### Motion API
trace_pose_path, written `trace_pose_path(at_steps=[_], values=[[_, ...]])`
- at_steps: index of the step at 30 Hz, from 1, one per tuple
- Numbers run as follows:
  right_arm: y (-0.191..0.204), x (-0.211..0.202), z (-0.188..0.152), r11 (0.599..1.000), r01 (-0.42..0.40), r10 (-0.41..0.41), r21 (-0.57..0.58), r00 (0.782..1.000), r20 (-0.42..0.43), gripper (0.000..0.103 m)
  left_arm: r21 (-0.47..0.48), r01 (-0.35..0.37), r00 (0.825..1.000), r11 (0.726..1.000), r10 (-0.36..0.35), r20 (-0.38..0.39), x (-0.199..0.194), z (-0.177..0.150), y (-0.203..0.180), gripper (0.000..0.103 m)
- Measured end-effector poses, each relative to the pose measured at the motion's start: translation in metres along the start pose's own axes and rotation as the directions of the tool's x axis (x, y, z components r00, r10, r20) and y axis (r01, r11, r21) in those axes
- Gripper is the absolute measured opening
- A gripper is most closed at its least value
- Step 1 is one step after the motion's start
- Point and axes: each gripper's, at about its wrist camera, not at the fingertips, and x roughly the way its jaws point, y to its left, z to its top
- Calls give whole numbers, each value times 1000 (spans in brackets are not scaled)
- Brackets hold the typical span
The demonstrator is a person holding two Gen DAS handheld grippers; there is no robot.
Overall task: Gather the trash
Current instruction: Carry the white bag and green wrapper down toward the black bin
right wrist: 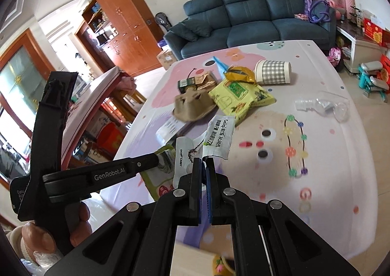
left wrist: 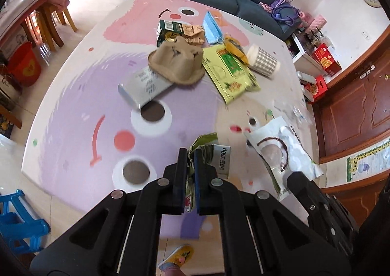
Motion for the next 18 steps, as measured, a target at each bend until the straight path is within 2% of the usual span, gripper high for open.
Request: trace_pose_path(at_steps=[11, 18], values=[[-3, -86, -97, 996, -40, 38, -79, 999, -32, 3, 22, -13, 1000, 1000, 12, 20, -52, -103, -18, 2], [-24, -110, -165, 993, -52, 42, -109, 995, -87, 3, 80, -54, 998, 995, 52, 26, -62, -172, -28, 2]])
